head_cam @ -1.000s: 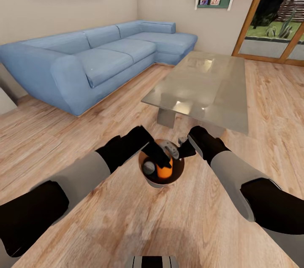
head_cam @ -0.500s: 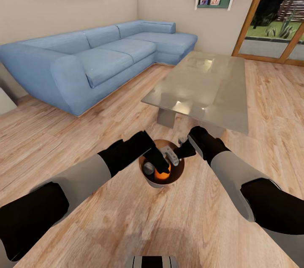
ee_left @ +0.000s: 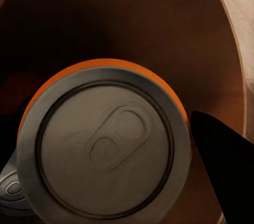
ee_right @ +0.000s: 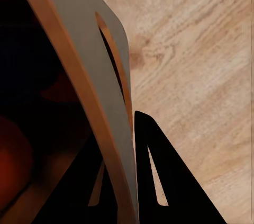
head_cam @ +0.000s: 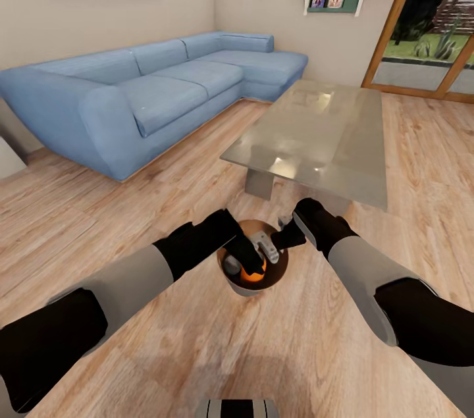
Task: Put the three can of soda from the living room inside the tash can in the kitchen.
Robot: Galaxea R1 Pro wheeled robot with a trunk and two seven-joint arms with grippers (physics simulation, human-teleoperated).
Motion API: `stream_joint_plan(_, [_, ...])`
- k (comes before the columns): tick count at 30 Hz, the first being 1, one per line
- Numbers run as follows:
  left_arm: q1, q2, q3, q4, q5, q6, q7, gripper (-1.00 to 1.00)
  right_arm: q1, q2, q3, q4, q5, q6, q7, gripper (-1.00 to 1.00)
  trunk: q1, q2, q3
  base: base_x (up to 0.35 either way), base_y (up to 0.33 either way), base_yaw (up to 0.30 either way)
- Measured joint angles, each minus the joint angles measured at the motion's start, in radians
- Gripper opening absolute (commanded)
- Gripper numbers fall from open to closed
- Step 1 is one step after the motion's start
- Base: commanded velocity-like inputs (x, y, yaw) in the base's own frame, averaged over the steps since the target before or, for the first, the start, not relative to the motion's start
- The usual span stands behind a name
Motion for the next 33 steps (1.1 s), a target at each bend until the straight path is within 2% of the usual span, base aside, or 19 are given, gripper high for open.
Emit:
stream_joint_plan(7, [0.009, 0.0, -0.012, 0.0, 0.005, -0.01, -0.001, -1.0, 0.0, 0.0, 0.0, 0.023, -0.004, 0.0, 0.0, -1.0, 0.0, 0.0, 0.0, 0.0, 0.0, 0.0])
stream_joint_plan(8, [0.01, 0.0, -0.013, 0.0, 0.005, -0.01, -0.001, 1.0, 0.0, 0.0, 0.0, 0.024, -0.004, 0.0, 0.0, -1.0, 0.0, 0.0, 0.0, 0.0, 0.0, 0.0])
stream_joint_plan(11, [0.011, 0.001, -0.018, -0.001, 0.016, -0.004, -0.002, 1.0, -0.001, 0.0, -0.006, -0.017, 0.005, -0.002, -0.003, -1.0, 0.0, 0.0, 0.0, 0.0, 0.0, 0.0])
stream_joint_plan(14, [0.011, 0.001, -0.02, -0.001, 0.016, -0.005, -0.003, 1.0, -0.001, 0.0, -0.005, -0.016, -0.021, 0.002, 0.0, -1.0, 0.0, 0.0, 0.0, 0.0, 0.0, 0.0])
stream_joint_plan(20, [0.011, 0.003, -0.02, -0.002, 0.017, -0.004, -0.005, 1.0, 0.0, 0.0, -0.002, -0.015, 0.005, -0.001, -0.001, -1.0, 0.0, 0.0, 0.0, 0.0, 0.0, 0.0])
stream_joint_plan(25, [0.011, 0.01, -0.02, -0.016, 0.022, -0.004, -0.01, 1.0, 0.0, 0.0, -0.004, -0.015, -0.014, 0.001, 0.0, -1.0, 0.0, 0.0, 0.0, 0.0, 0.0, 0.0])
stream_joint_plan(27, [0.011, 0.011, -0.02, -0.035, 0.023, -0.004, -0.012, 1.0, 0.0, -0.001, -0.003, -0.015, -0.009, 0.001, -0.001, -1.0, 0.0, 0.0, 0.0, 0.0, 0.0, 0.0])
stream_joint_plan(29, [0.011, 0.015, -0.017, -0.106, 0.025, 0.001, -0.015, 1.0, 0.0, -0.001, -0.003, -0.014, -0.002, 0.0, -0.001, -1.0, 0.0, 0.0, 0.0, 0.0, 0.0, 0.0])
stream_joint_plan(30, [0.011, 0.019, -0.015, -0.137, 0.024, 0.003, -0.016, 1.0, 0.0, -0.001, -0.002, -0.014, 0.0, 0.0, -0.001, -1.0, 0.0, 0.0, 0.0, 0.0, 0.0, 0.0])
stream_joint_plan(31, [0.012, 0.041, -0.012, -0.201, 0.026, 0.008, -0.019, 1.0, 0.0, -0.001, -0.002, -0.014, -0.001, 0.0, -0.001, -1.0, 0.0, 0.0, 0.0, 0.0, 0.0, 0.0])
stream_joint_plan(32, [0.012, 0.076, -0.005, -0.265, 0.028, 0.012, -0.024, 1.0, 0.0, -0.001, -0.002, -0.014, -0.004, 0.0, -0.001, -1.0, 0.0, 0.0, 0.0, 0.0, 0.0, 0.0])
stream_joint_plan(33, [0.012, 0.094, 0.001, -0.299, 0.03, 0.015, -0.027, 1.0, 0.0, -0.001, -0.003, -0.014, -0.006, 0.0, -0.001, -1.0, 0.0, 0.0, 0.0, 0.0, 0.0, 0.0])
